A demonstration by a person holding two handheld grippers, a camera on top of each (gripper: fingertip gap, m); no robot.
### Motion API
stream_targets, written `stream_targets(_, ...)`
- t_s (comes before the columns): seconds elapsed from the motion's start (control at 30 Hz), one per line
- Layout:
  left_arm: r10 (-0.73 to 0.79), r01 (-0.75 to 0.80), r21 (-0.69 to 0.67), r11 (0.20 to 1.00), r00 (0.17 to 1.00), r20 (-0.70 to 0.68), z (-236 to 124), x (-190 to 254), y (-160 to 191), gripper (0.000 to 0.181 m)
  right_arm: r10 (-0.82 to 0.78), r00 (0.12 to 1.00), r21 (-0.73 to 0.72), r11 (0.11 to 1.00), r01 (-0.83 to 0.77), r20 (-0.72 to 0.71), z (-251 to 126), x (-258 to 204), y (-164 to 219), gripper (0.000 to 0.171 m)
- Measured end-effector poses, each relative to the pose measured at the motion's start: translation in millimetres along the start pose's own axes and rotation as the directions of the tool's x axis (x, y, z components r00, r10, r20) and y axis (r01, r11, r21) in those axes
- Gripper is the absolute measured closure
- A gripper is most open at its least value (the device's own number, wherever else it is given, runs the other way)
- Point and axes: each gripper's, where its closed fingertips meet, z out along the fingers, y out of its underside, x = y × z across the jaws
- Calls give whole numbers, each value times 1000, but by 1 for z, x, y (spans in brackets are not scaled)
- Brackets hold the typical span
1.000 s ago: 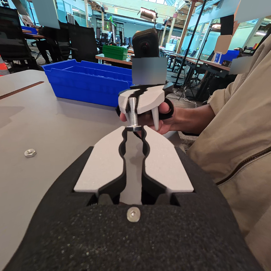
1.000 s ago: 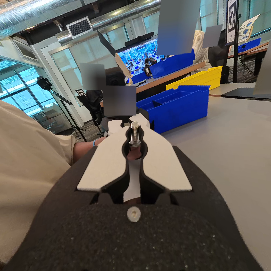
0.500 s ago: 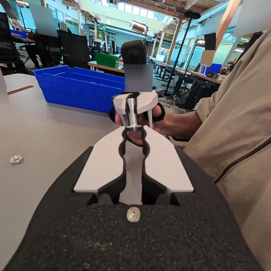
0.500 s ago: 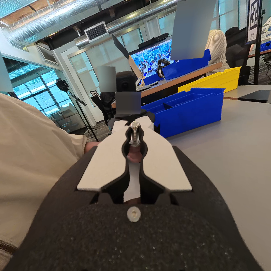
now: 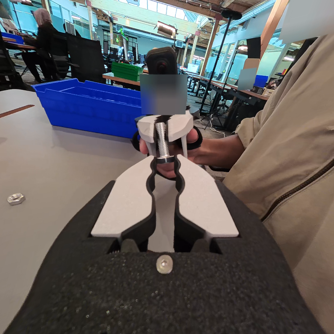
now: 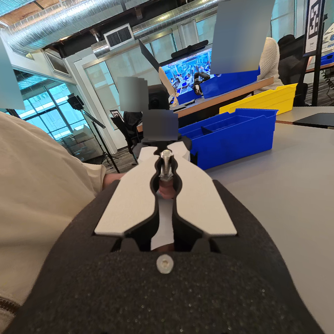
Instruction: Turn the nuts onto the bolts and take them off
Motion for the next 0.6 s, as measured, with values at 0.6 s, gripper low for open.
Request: stream_targets(0.6,-120,106,56,993,875,469,-55,-83,24,164,-321,638,-518,843,-144,-700,-104,122,61,117)
